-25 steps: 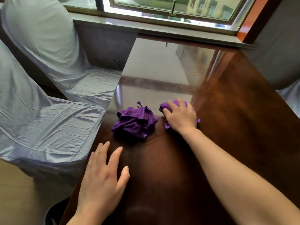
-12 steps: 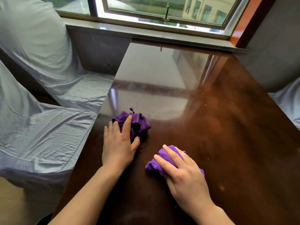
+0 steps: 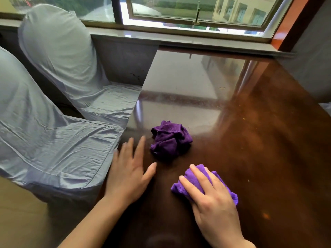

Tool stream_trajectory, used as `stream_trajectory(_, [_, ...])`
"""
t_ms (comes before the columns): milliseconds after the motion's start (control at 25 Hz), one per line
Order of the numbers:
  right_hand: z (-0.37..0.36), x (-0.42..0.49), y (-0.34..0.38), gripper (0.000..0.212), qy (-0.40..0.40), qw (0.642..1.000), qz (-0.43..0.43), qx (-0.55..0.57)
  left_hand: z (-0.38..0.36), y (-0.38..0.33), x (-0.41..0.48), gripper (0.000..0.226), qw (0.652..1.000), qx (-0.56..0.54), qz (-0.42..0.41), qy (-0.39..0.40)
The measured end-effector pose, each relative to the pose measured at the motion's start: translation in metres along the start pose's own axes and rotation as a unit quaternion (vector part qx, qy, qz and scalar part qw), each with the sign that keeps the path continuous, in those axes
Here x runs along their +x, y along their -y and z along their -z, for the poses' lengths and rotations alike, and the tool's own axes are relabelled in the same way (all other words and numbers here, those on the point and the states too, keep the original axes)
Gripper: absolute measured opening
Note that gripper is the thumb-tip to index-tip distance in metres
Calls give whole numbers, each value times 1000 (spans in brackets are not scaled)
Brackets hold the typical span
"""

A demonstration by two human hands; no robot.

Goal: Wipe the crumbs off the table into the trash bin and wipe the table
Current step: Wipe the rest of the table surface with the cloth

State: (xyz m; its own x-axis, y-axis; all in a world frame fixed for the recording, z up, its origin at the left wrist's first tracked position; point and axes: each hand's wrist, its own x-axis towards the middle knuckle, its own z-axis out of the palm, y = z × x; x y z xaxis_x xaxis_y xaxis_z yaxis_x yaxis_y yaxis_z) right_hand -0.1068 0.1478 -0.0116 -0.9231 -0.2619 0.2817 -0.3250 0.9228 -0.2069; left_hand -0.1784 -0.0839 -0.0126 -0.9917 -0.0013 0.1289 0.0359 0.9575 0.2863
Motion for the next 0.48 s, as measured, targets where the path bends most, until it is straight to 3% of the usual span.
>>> stream_trajectory(120, [-8, 41, -8, 43, 6, 999, 38, -22, 5, 27, -32, 75, 999, 31, 24, 27])
stream_trajectory(280, [4, 95, -26, 41, 32, 987, -151, -35, 11, 30, -48, 73, 999, -17, 44, 17])
stream_trajectory(360, [-4, 68, -8, 45, 7, 993, -110, -44, 16, 35, -55, 73, 997, -55, 53, 7])
stream_trajectory(480, [-18, 19, 54, 42, -8, 1000, 25, 18, 18, 35, -59, 69, 993, -110, 43, -21])
